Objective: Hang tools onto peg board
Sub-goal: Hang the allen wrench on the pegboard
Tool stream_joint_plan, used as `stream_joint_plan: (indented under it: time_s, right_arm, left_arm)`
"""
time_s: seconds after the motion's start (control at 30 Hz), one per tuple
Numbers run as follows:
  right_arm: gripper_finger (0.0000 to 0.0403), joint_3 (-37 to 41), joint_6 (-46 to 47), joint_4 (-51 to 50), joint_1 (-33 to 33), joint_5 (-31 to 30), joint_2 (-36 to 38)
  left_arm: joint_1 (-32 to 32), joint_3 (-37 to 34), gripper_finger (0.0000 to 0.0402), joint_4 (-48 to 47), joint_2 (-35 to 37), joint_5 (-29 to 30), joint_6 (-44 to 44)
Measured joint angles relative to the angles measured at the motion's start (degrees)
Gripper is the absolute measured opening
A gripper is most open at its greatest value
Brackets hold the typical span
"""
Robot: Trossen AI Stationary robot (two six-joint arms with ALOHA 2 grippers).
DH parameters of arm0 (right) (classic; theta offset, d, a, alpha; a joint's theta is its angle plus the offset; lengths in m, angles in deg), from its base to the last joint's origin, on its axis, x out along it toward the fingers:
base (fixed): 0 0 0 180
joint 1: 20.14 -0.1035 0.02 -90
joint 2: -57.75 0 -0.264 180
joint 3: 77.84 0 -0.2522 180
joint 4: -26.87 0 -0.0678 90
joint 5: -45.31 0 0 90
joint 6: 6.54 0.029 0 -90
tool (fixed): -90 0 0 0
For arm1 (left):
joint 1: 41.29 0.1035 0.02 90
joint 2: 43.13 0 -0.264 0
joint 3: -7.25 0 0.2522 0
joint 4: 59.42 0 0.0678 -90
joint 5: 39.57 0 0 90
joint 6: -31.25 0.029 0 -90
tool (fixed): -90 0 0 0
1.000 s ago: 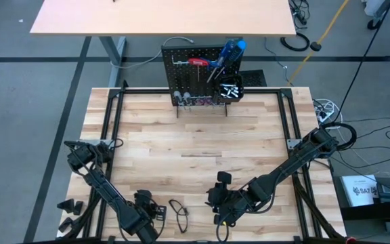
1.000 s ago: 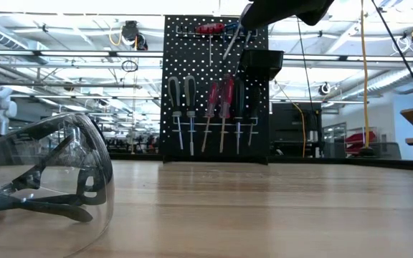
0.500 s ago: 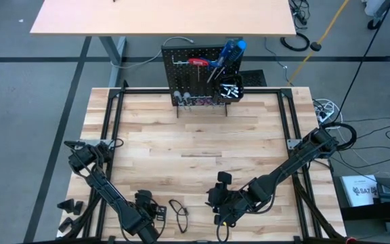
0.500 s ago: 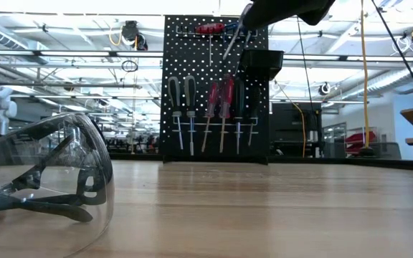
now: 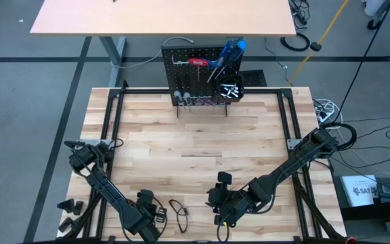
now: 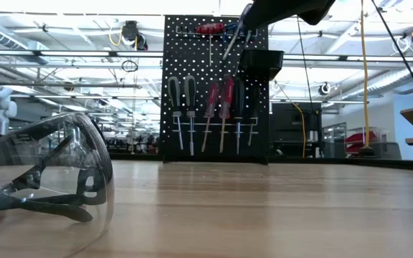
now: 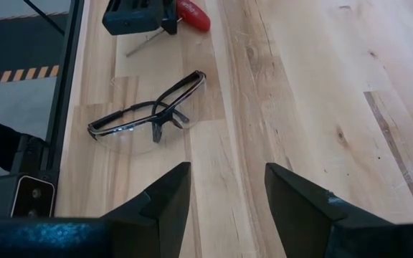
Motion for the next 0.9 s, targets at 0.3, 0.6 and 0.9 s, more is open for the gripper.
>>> stream_joint_plan:
  time_s: [0.3, 0.6, 0.9]
  right_arm:
    - [0.0171, -0.01, 0.01, 0.01, -0.04, -0.02, -0.02]
    - [0.0171, -0.02, 0.00, 0.01, -0.02, -0.02, -0.02]
    - [0.0171, -0.02, 0.02, 0.02, -0.02, -0.02, -0.02]
  left_arm:
    - [-0.07, -0.09, 0.0008, -0.62, 0.20, 0.33, 2.74]
    - [-0.11, -0.09, 0.0011, -0.62, 0.20, 1.08, 5.88]
    - [-0.11, -0.09, 0.0025, -0.69, 0.20, 1.19, 9.02]
